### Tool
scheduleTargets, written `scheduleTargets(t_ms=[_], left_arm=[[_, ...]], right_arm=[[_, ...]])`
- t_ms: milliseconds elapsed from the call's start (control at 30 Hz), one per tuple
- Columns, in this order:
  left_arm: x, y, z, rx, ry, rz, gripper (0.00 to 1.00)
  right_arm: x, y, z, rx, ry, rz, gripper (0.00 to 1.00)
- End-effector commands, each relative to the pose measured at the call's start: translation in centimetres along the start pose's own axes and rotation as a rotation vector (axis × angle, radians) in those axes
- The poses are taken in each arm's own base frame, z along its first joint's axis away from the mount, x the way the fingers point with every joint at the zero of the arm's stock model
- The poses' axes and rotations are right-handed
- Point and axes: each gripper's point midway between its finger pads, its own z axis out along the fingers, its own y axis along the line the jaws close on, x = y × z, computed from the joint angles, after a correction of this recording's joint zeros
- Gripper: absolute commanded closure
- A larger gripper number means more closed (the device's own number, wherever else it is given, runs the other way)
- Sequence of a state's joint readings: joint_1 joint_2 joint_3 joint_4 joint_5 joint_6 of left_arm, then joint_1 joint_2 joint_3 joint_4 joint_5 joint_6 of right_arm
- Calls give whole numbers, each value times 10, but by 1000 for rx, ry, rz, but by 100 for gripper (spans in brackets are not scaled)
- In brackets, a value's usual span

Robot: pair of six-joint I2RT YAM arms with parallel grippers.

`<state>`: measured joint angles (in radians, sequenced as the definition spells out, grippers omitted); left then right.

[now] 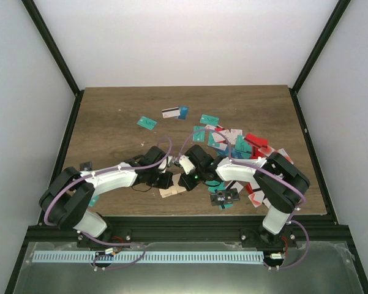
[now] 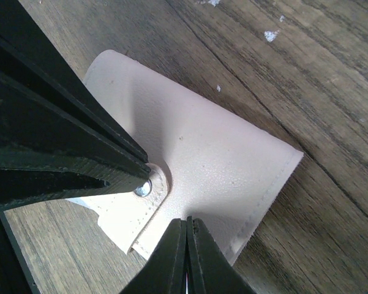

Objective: Put the credit cards into the card holder

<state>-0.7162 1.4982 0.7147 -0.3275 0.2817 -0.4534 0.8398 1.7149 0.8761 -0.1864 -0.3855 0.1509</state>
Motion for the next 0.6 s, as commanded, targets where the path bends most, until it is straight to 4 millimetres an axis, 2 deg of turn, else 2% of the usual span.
scheduleTargets(t_ms=[0,567], left_arm=[[8,9,-1,-53,26,-8,96],[20,21,-2,-149,39,6,96]], right_arm=[[45,-14,13,37,143,46,96],[47,-15,14,40,151,60,96]])
